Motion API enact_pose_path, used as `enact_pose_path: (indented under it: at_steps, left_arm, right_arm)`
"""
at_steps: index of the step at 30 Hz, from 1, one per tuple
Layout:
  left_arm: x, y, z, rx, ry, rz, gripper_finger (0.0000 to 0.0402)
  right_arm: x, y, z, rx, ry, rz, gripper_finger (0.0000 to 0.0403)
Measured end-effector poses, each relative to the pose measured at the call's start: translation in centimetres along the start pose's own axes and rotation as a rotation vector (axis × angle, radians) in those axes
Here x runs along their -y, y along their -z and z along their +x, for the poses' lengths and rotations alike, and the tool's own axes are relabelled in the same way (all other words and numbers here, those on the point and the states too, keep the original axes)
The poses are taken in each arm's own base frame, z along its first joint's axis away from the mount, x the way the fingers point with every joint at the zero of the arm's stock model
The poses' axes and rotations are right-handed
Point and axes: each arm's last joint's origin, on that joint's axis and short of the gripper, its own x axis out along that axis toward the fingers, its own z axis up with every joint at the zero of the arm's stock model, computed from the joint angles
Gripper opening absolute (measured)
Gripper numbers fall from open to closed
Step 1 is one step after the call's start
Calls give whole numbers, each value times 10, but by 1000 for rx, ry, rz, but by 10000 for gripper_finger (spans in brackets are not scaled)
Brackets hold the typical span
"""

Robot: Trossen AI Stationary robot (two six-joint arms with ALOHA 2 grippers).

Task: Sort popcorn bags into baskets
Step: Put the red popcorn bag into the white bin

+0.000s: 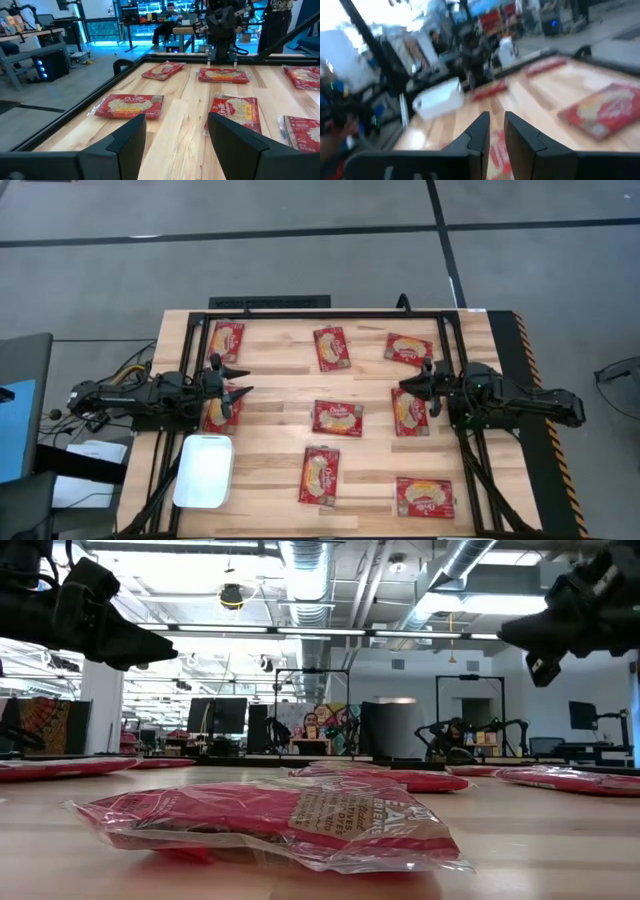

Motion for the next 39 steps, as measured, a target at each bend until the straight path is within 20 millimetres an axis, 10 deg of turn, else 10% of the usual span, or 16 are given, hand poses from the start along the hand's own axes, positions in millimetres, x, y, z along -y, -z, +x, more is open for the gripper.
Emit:
enact_pose_path:
  at_steps: [10,21,39]
  left_arm:
    - [-3,-3,0,28,-87,-79,205]
    - [1,-5,0,44,40,-281,205]
    - [-42,7,31,-386,-754,-230,206]
  right_arm:
    - [5,-17,-3,272,334,-60,81]
    - [15,-1,7,104,445,2,84]
    - [12,-21,40,181,429,-201,134]
